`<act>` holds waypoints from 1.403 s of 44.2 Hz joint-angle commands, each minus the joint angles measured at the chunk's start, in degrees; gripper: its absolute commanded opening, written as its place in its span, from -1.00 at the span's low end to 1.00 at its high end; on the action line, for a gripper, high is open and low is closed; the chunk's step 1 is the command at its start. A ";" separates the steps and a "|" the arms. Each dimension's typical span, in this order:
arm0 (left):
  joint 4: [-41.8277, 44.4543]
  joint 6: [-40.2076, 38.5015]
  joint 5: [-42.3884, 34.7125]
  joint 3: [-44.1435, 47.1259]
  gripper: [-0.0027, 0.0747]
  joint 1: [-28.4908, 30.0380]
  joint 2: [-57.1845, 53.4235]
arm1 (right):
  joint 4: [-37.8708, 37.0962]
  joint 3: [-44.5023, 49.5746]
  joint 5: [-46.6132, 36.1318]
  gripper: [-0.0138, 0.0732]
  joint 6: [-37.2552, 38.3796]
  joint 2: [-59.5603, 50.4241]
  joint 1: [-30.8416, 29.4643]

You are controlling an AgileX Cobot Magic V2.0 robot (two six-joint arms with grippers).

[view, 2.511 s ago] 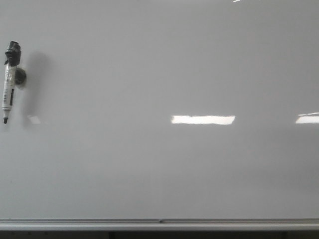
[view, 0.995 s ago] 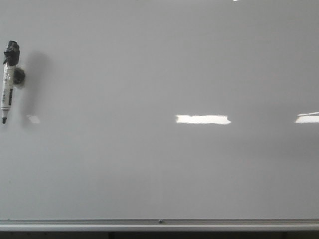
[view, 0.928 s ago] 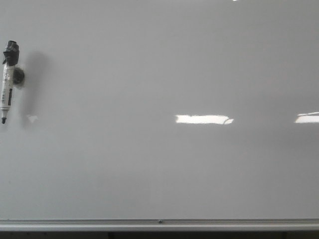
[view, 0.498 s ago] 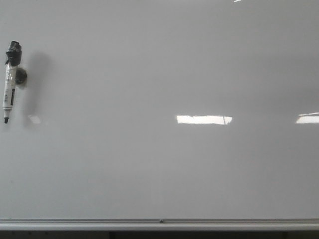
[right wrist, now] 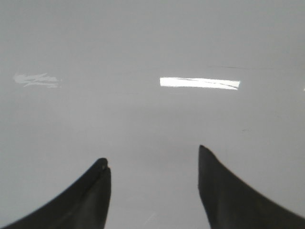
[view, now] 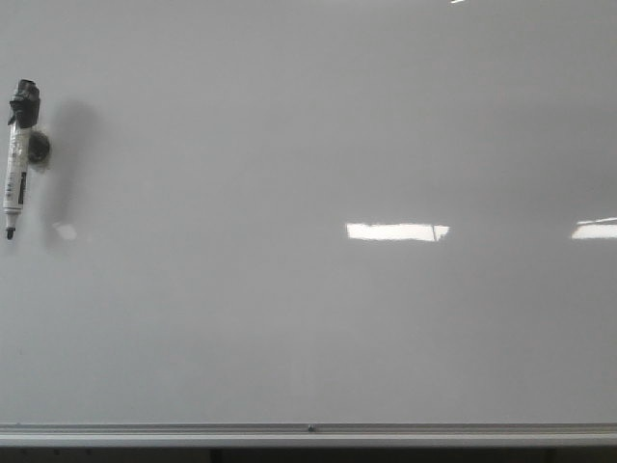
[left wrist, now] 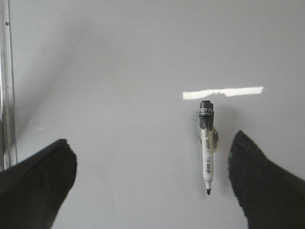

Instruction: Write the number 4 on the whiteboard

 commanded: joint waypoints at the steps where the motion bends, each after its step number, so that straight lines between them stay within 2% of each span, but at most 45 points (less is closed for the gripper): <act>1: -1.34 -0.55 -3.98 -2.27 0.80 -0.16 1.32 | 0.20 -1.95 -4.74 0.46 0.03 0.94 0.08; 10: -1.34 -0.41 -4.71 -4.76 0.75 -5.00 12.97 | 0.20 -1.95 -4.79 0.45 0.03 0.94 0.08; 17: 0.92 -0.41 -9.51 -8.02 0.75 -9.60 25.52 | 0.20 -1.95 -4.79 0.45 0.03 0.94 0.08; 25: 0.97 -0.41 -11.00 -11.73 0.75 -10.11 38.45 | 0.20 -1.95 -4.79 0.45 0.03 0.94 0.08; 39: -0.43 -0.41 -18.12 -18.14 0.75 -10.11 58.22 | 0.20 -1.95 -4.79 0.45 0.03 0.94 0.08; 50: -3.25 -0.41 -27.79 -18.55 0.75 -10.11 65.31 | 0.20 -1.95 -4.79 0.45 0.03 0.94 0.08; 56: -3.25 -0.54 -30.19 -18.55 0.74 -10.11 67.07 | 0.20 -1.95 -4.79 0.45 0.03 0.94 0.08; 62: -3.25 -0.64 -30.19 -18.55 0.52 -10.11 67.57 | 0.20 -1.95 -4.79 0.45 0.03 0.94 0.08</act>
